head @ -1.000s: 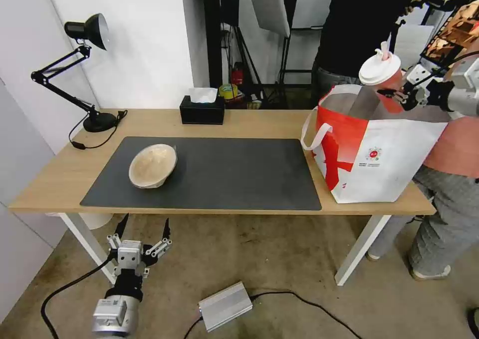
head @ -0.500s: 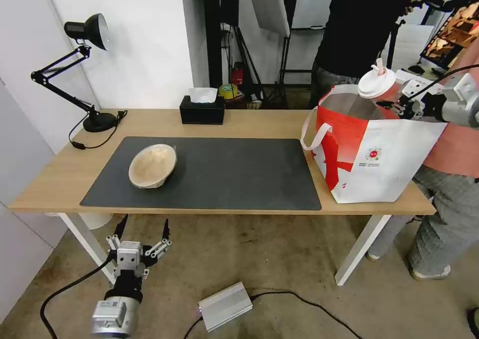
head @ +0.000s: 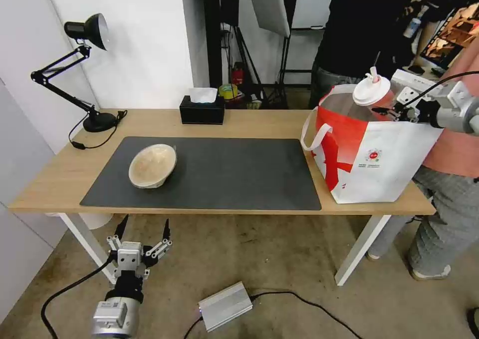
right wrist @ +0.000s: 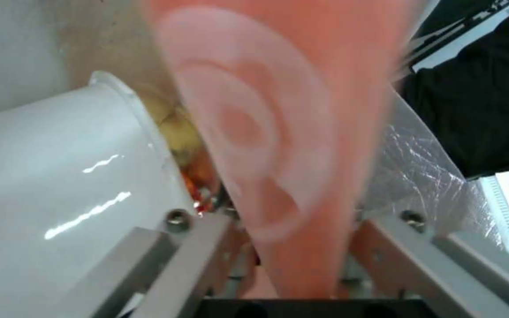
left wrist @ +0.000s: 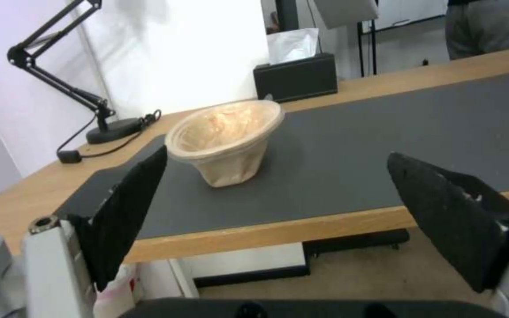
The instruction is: Pick up the trash from the table and place it into the takeout bag.
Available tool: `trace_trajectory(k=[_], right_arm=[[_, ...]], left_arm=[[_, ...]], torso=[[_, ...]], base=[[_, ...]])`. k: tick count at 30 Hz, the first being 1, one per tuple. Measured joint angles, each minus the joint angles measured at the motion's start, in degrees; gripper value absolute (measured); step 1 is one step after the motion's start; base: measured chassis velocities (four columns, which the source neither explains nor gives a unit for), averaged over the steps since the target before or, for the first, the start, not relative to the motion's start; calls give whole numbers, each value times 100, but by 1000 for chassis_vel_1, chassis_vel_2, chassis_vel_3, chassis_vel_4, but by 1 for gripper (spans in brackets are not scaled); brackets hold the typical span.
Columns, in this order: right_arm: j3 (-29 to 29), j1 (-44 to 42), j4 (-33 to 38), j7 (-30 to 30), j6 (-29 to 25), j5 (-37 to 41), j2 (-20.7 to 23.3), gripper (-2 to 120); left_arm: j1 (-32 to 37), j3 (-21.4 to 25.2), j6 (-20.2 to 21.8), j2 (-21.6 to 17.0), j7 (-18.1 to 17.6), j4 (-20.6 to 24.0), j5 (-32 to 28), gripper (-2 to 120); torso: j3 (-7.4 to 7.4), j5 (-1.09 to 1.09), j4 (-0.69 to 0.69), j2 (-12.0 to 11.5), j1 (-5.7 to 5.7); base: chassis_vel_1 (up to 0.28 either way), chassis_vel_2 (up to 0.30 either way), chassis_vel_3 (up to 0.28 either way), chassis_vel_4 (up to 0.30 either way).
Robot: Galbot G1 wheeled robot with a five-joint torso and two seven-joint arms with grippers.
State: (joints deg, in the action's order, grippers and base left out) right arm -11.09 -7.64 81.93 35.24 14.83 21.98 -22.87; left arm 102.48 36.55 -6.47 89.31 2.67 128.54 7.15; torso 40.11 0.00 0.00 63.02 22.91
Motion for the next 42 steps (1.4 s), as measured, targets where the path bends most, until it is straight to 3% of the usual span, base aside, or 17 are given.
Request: trace_trajectory(k=[22,29,32,42], right_arm=[[56,-26,234,-33,6,171,94,97],[218,-18,697,-450,97,909,105,100],[287,15,1099,-1001,138,1560,60,100],[344,125,2055,-2550,89,2572,-109,100]], left_arm=[[1,-26,-22,9,0,-27,14,100],[-5,-31,-23,12,0,-23,17,100],[-6,-37,-24,21,0,-21,20,100],[33,-28,-25,24,1,7,24,100]], torso=[[0,0,0,0,1],[0,0,0,0,0],[0,0,0,0,0],[0,-1,0,0,0]], base=[[0,0,0,0],[0,0,0,0],[0,0,0,0],[0,0,0,0]])
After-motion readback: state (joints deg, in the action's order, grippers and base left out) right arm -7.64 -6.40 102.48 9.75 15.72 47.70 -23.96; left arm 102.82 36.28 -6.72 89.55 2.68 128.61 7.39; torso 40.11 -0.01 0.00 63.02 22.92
